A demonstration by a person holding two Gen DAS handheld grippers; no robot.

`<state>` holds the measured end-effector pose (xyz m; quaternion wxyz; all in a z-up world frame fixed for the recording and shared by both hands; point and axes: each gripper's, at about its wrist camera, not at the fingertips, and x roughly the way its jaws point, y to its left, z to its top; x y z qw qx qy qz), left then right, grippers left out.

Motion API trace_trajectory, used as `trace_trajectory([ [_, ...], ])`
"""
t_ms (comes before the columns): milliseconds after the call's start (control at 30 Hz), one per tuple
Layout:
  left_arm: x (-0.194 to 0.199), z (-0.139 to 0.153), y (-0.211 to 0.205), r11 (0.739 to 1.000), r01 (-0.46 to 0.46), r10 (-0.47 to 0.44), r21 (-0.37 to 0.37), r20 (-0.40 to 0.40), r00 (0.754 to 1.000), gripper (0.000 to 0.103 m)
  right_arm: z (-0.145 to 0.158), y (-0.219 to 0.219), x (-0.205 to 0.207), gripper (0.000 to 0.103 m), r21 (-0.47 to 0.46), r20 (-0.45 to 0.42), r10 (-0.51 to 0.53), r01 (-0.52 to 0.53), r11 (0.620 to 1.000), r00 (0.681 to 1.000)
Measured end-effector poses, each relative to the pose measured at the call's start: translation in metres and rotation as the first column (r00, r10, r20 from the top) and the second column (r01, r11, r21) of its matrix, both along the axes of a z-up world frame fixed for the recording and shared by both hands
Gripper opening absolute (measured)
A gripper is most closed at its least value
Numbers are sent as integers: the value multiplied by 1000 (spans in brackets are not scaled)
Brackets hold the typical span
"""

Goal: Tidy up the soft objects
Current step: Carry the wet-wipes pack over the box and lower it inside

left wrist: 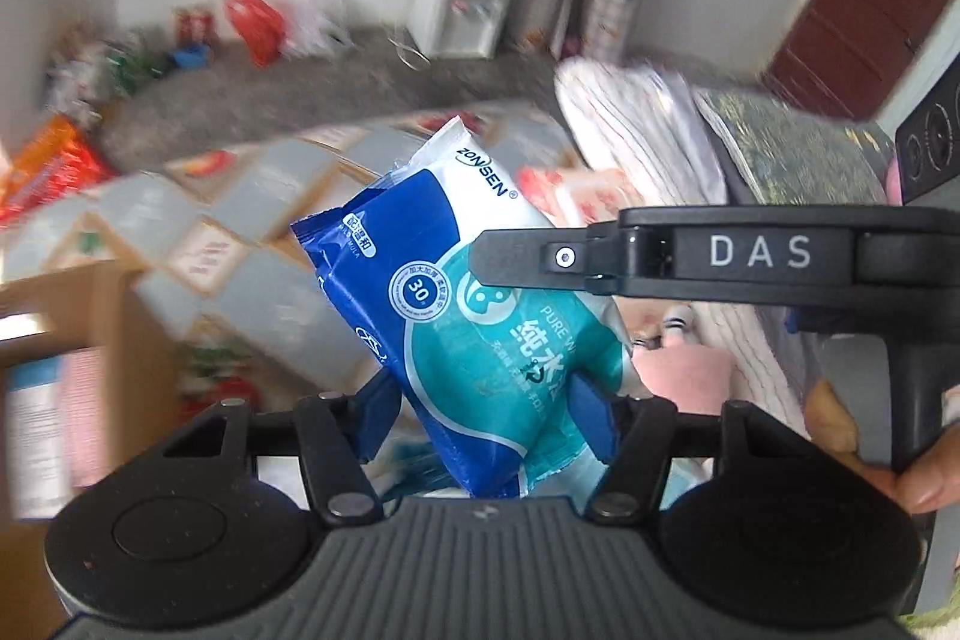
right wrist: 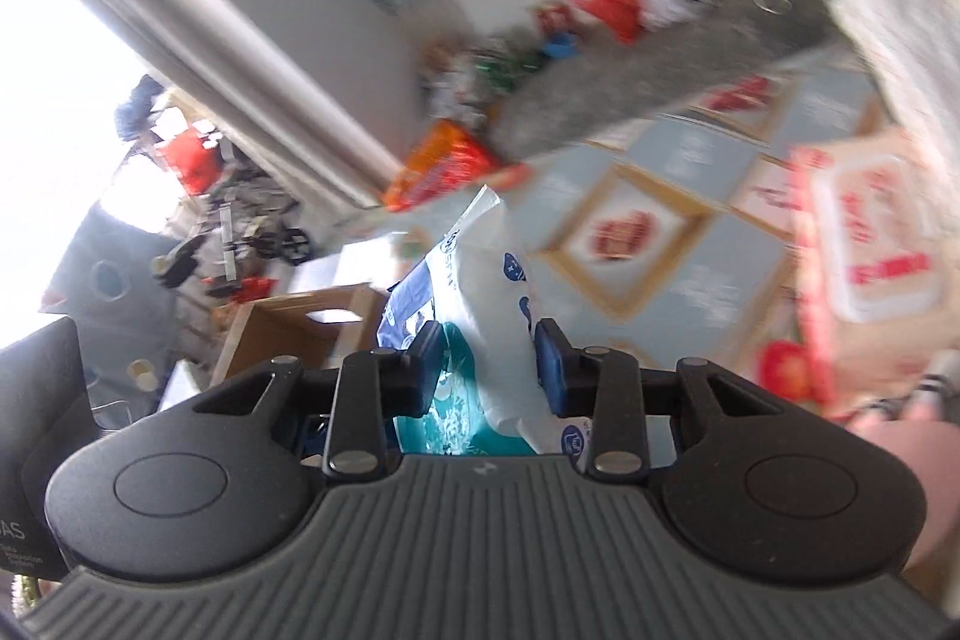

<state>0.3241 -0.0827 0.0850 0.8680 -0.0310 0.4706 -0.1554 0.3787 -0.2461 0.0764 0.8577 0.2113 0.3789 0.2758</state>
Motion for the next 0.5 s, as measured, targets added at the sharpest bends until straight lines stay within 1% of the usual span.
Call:
trace_trajectory([
  [133,-35,21,57,994,-96,93,53,53,994,63,26,61,-18,33,44,34,102,-104,994,994],
  [267,-62,25,124,975,-209,205,78,64,977,63,35,134,-26,32,111,18,210,-211,971,978],
  [400,-79,13,192,945,-312,309,98,43,950,63,26,214,-28,32,138,-43,290,-282,949,956],
  [500,-78,-2,240,923,-371,373,103,6,928,63,7,267,-25,32,153,-104,314,-297,943,944],
])
